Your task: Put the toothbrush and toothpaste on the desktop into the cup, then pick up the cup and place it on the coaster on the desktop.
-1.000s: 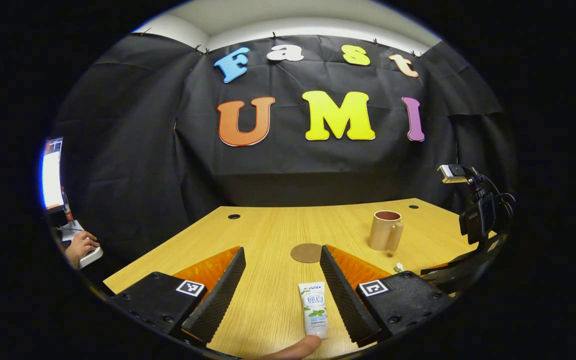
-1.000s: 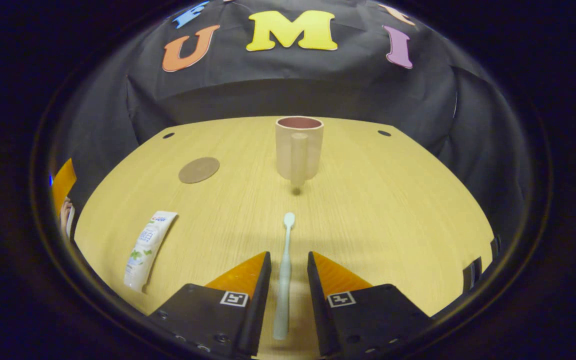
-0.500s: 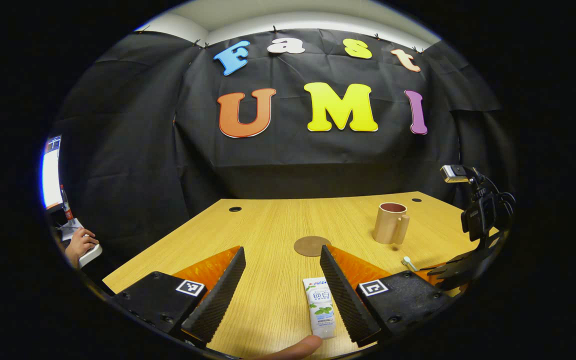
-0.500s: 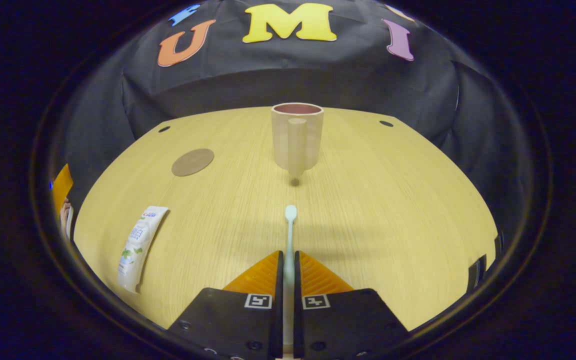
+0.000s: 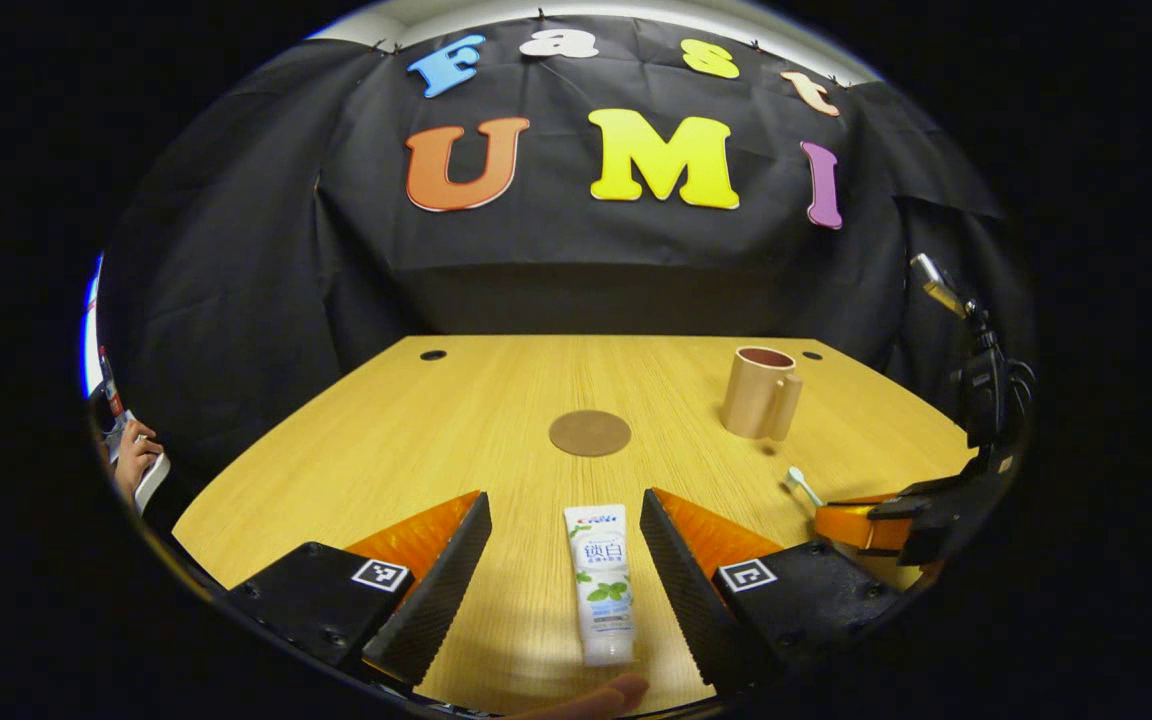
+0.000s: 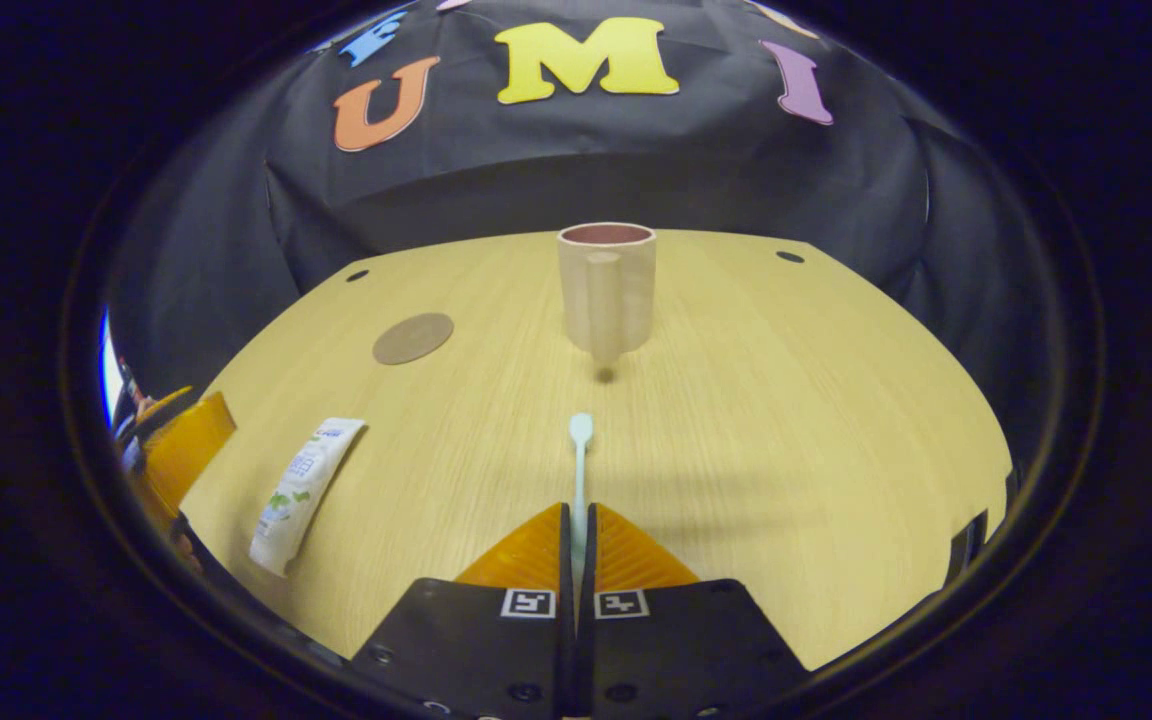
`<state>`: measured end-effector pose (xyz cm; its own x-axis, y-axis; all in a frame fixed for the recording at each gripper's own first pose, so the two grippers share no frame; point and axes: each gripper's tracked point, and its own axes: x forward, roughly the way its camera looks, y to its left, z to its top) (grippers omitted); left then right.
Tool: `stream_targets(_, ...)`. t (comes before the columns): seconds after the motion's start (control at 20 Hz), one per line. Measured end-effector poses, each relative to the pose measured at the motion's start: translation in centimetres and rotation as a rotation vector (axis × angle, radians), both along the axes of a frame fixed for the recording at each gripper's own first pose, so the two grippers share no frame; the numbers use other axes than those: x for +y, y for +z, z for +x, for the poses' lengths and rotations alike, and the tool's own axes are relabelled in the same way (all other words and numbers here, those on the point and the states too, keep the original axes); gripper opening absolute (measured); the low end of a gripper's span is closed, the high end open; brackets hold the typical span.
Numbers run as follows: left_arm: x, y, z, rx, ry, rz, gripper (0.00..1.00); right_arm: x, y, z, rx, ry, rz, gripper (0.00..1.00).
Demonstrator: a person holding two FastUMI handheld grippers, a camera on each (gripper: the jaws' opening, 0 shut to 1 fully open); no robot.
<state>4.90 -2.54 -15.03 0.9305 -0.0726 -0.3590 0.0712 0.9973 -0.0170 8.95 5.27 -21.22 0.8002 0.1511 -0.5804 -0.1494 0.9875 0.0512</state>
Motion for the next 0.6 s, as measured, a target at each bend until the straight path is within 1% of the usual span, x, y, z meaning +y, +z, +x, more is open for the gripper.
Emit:
stream_targets(0.15, -0.6, -1.1, 0.1, 0.051, -0.007, 0.009, 0.96, -0.4, 1.5, -0.6, -0.049, 0.018, 0.018, 0.00)
stream_targets(0.25, -1.0, -2.0, 0.0, 0.101, -0.008, -0.010, 0.96, -0.4, 2.4, -1.1, -0.077, 0.036, 0.025, 0.00)
stream_targets(0.5, -0.8, -5.0, -0.6, 0.263, 0.024, -0.052, 0.96, -0.5, 5.7, -2.4, -0.165, 0.075, 0.045, 0.00)
stream_targets(0.6, -0.7, -5.3, -0.9, 0.293, 0.023, -0.049, 0.95, -0.5, 7.0, -3.1, -0.199, 0.083, 0.056, 0.00)
